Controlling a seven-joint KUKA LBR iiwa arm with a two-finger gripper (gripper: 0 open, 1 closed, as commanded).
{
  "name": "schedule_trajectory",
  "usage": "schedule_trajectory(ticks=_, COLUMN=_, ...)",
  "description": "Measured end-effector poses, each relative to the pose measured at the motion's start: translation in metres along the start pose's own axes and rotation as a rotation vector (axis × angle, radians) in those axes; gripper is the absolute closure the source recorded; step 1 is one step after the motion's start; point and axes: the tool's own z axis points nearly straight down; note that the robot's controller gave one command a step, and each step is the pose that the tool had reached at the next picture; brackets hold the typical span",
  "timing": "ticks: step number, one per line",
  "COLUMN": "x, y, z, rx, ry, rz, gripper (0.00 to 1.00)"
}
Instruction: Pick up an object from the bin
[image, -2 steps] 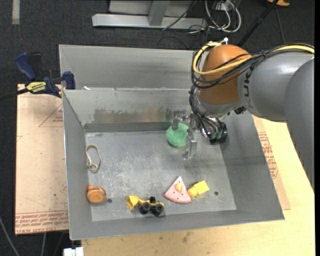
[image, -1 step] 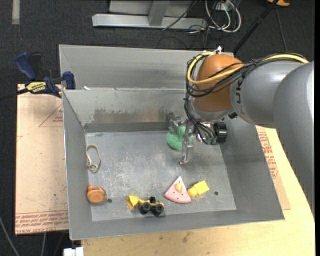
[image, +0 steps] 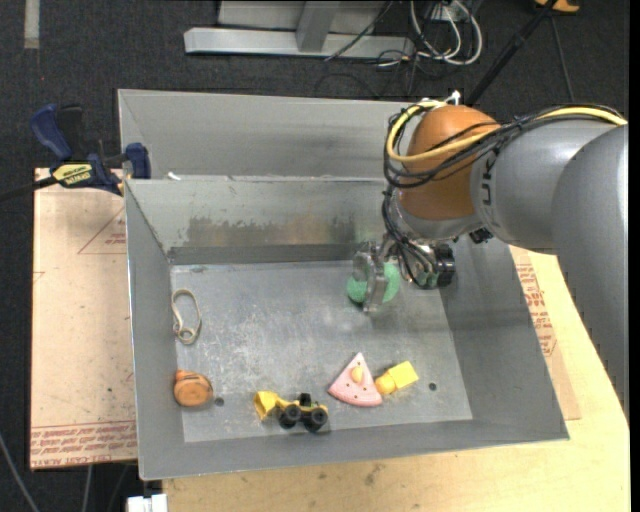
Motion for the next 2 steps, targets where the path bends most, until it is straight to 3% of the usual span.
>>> schedule_trajectory(ticks=1, x=0.000, y=0.000, z=0.000, rx=0.000, ry=0.000, rz=0.000, gripper=1.00)
schedule_trajectory(ticks=2, x=-0.002, y=0.001, z=-0.031, rx=0.002, ry=0.006, rz=-0.002, gripper=1.00)
